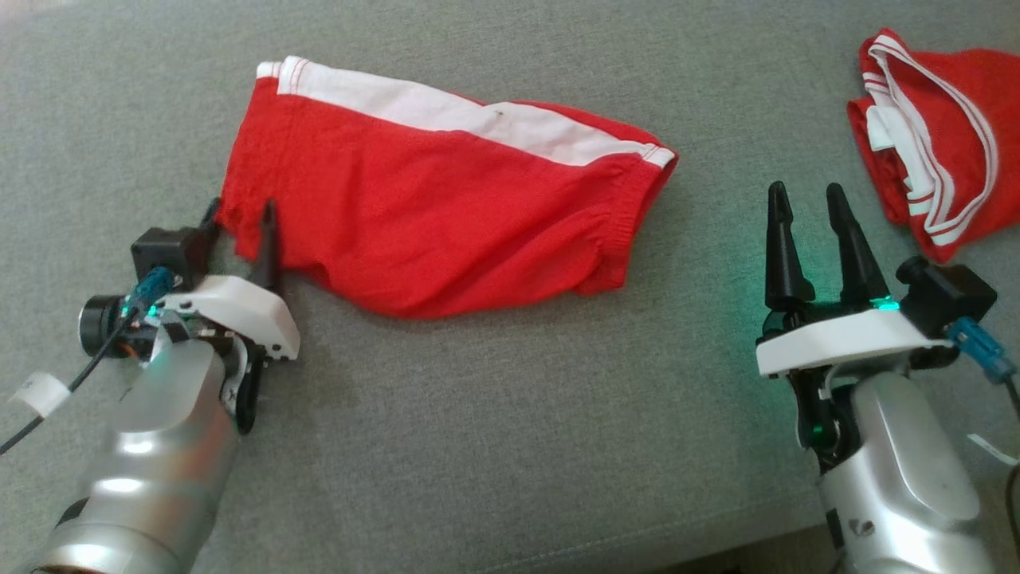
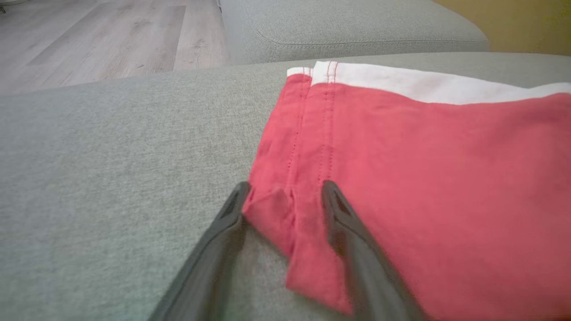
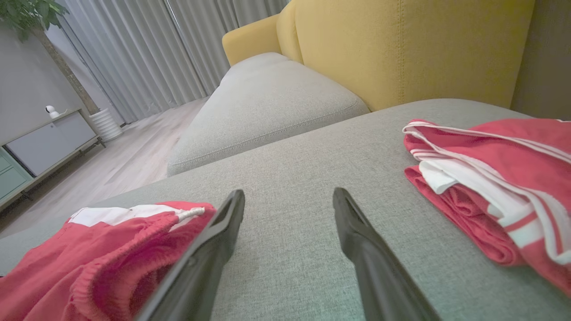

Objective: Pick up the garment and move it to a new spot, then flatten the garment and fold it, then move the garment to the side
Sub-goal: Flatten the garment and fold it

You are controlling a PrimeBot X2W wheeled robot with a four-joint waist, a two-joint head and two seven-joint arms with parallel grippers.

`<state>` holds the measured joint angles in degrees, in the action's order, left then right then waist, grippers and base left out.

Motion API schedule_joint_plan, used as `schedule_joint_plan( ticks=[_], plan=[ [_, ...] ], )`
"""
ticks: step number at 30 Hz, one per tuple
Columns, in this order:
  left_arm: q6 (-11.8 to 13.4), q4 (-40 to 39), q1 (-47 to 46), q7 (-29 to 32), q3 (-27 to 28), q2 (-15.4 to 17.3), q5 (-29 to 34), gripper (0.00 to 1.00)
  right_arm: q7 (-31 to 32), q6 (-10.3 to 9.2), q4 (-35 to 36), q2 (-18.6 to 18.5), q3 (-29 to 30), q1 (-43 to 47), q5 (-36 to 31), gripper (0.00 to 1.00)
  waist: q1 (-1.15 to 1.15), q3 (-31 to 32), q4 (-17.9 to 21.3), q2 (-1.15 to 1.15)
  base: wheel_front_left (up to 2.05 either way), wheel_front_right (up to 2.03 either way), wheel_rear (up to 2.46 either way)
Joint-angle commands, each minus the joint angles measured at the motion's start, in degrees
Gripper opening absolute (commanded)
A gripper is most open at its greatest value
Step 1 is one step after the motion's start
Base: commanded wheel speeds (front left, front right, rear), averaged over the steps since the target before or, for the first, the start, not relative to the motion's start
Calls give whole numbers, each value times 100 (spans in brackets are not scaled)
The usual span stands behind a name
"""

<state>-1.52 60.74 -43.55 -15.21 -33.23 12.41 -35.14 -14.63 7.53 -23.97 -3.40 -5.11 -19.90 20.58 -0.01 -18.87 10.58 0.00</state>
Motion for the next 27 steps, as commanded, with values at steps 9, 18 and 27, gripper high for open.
schedule_joint_plan(
  ticks=[9, 18, 27],
  plan=[
    [195, -381, 539, 22, 524, -49, 208, 0, -37, -4, 3, 52, 83, 318, -76, 100, 1, 488, -260, 0, 0, 0, 0],
    [458, -1676, 2205, 21, 1471, -435, 529, 0, -37, -4, -241, 52, 281, 801, -279, 100, 1, 1183, -893, 0, 0, 0, 0],
    [432, -2262, 2979, 21, 1961, -802, 1151, 100, -37, -4, -187, 52, -178, 700, -320, 100, 1, 1199, -1276, 0, 0, 0, 0]
  ],
)
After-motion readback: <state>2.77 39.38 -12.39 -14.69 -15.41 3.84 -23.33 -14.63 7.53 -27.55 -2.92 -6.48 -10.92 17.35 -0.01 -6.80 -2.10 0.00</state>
